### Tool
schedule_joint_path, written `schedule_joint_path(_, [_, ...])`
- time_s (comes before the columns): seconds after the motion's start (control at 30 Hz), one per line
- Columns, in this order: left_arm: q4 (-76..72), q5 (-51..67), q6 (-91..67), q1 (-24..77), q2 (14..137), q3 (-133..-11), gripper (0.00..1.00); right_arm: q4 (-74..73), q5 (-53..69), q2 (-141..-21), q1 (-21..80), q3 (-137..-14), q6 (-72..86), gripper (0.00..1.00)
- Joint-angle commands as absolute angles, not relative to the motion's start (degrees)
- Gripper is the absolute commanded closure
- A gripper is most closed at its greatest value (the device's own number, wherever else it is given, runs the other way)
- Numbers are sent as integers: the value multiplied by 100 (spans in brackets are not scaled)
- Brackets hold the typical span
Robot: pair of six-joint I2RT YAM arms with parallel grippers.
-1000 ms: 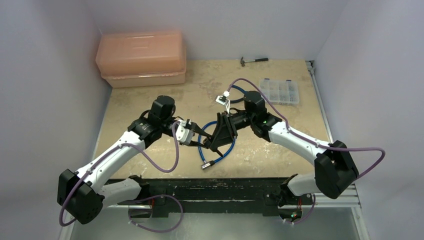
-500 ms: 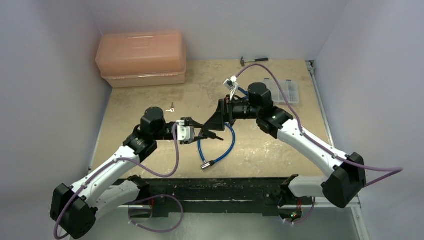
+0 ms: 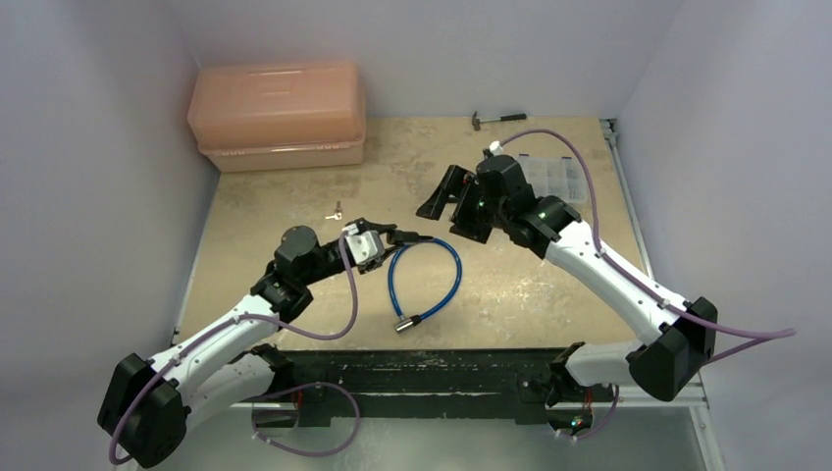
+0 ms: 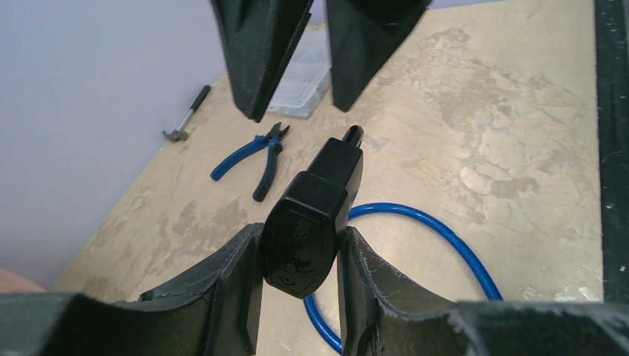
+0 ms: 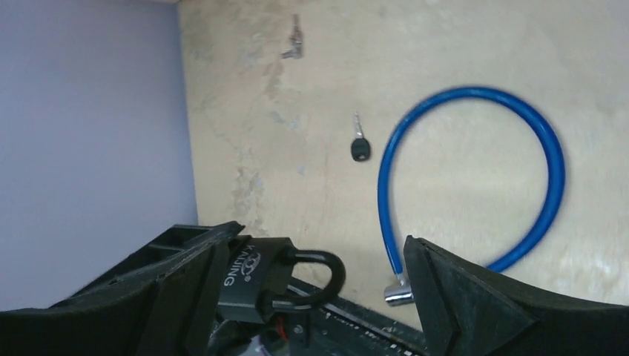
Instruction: Unlock with the key
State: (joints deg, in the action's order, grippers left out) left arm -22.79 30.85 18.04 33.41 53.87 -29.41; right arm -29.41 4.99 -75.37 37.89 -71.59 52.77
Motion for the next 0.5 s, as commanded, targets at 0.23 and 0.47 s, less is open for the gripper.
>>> schedule_joint_path(0.23, [-3347,1223,2121,3809,5490,-2885,100,-3563,-594,-7583,4238,-7219,7971,1])
schedule_joint_path(0.47, [-3420,1158,2070,3886,5502,-2865,100,-3355,-313,-8181,4429,-7471,8157,19])
